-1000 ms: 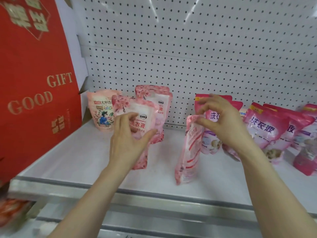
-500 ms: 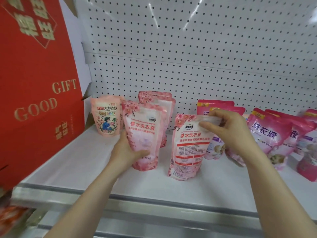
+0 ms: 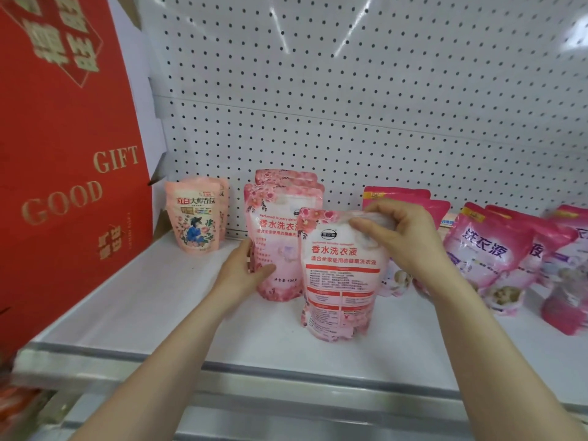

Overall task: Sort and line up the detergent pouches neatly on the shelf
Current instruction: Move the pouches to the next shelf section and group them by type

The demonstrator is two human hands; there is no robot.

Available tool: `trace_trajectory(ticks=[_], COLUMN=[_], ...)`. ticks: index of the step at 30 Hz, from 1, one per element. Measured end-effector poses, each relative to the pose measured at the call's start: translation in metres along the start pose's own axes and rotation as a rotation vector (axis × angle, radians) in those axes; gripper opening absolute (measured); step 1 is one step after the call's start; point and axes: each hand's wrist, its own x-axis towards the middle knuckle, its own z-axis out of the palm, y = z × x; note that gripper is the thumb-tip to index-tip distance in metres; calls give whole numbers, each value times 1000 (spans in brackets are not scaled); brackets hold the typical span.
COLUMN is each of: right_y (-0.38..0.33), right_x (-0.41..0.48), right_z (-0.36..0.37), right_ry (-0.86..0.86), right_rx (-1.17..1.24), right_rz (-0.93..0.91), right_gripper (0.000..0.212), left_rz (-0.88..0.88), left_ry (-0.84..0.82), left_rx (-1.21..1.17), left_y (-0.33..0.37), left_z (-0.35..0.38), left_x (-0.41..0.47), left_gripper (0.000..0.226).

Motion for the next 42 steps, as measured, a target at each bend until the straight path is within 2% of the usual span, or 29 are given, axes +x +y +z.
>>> trace_trajectory(ticks=[4,8,10,11,13,14,15,16,17,19,20,22,23,25,27,29,32,36,42], right_y=[-16,-26,-29,-31,-41,-49,-56,-63,-65,-63,-63,-59,-57,-54,-52,-51,-48,-41,-29], right_x=[10,14,17,19,22,23,24,24,24,28,28,28,27,29,33,34,37,39,33], right_z=[16,35,42,46,53,56,59,60,61,58,55,50,48,47,50,58,67,70,66], right_ry=[-76,-63,-32,-39,-115,-178,-243,-292,-309,-294,-323,-412,-399,-258,-135,-80,-22,21,5], right_rx=[-7,26,17,47,174,275,391,468,463,154,-48,-211,-195,-152,-181,-214,-208,-235,-198], right_rz=[-74,-66,-13,13,85,138,188,217,192,18,-83,-184,-190,-196,-195,-154,-107,-114,-95], right_gripper=[14,15,5,7,23,27,29,33,36,39,39,29,21,14,19,19,18,17,21], left_rz=[-23,176,223,221,192,176,166,168,185,186,157,90,63,50,57,48,19,10,17], left_ry=[194,426,349,244,46,3,10,47,91,96,40,-125,-196,-248,-218,-187,-143,-129,-123], left_rx=[90,59,-3,-15,60,148,241,314,343,251,141,-87,-174,-270,-297,-257,-138,-83,-18], left_y=[3,12,19,22,28,29,29,30,30,29,26,19,16,12,9,6,-2,-9,-5], left_z=[-8,-20,-16,-12,-1,4,8,9,9,4,-1,-13,-19,-27,-30,-27,-19,-14,-12], left_x=[-4,-42,-66,-76,-92,-96,-98,-98,-97,-93,-93,-88,-85,-78,-72,-68,-63,-54,-53], left_gripper=[43,15,14,23,56,75,89,95,90,65,56,49,48,49,53,61,72,59,60])
